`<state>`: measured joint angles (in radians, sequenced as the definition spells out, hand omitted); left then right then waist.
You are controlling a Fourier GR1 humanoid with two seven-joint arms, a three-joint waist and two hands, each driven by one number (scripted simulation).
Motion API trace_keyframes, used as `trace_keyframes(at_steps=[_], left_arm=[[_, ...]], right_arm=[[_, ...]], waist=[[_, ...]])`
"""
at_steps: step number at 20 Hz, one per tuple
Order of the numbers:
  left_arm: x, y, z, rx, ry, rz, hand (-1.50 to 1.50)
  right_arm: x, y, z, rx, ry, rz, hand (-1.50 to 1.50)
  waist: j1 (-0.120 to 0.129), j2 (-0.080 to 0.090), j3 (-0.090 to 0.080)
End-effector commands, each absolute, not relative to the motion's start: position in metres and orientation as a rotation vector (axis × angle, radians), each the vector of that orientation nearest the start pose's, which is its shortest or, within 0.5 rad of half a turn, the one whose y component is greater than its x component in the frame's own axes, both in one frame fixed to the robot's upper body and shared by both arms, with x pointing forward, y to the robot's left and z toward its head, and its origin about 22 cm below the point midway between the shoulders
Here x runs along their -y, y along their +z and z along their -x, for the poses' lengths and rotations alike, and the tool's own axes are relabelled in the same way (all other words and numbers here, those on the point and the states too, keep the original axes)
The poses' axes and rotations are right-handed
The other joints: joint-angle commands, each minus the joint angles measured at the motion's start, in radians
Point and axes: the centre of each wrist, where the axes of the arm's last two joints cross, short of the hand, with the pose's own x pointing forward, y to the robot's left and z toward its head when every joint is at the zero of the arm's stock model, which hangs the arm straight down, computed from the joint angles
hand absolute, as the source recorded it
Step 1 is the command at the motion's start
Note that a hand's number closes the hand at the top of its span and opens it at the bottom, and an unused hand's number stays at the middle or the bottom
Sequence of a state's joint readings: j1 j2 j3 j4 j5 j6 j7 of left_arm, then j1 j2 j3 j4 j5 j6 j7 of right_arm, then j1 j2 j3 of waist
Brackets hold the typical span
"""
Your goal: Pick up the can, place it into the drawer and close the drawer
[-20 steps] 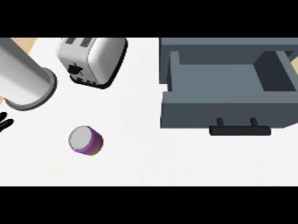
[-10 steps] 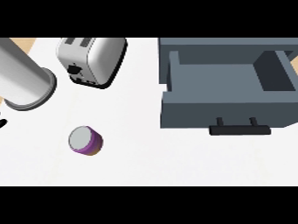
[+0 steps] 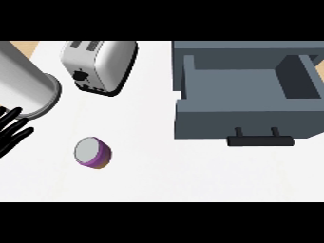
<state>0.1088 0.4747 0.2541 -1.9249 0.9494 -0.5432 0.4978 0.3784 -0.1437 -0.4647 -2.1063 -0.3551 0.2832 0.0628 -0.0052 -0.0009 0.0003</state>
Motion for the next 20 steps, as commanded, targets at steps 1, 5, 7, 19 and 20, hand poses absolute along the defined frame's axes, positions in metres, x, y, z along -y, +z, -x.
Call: trace_keyframes(at_steps=[1,5,7,19,20], left_arm=[[-0.334,0.108,-0.210,1.457,-0.281,0.584,-1.50],[-0.329,0.101,-0.217,1.458,-0.278,0.560,-1.50],[-0.324,0.096,-0.238,1.426,-0.293,0.534,-1.50],[-0.321,0.018,-0.244,1.404,-0.289,0.480,-1.50],[-0.299,0.027,-0.254,1.422,-0.282,0.472,-1.50]], right_arm=[[0.363,0.089,-0.092,1.771,-0.093,0.189,-1.50],[0.365,0.091,-0.077,1.783,-0.085,0.205,-1.50],[0.350,0.101,-0.088,1.783,-0.089,0.192,-1.50],[0.380,0.093,-0.088,1.786,-0.095,0.198,-1.50],[0.370,0.117,-0.103,1.781,-0.105,0.190,-1.50]], waist=[[-0.005,0.000,0.000],[-0.004,-0.001,0.000],[-0.005,0.001,-0.001],[-0.002,0.001,-0.001],[0.001,0.002,-0.001]])
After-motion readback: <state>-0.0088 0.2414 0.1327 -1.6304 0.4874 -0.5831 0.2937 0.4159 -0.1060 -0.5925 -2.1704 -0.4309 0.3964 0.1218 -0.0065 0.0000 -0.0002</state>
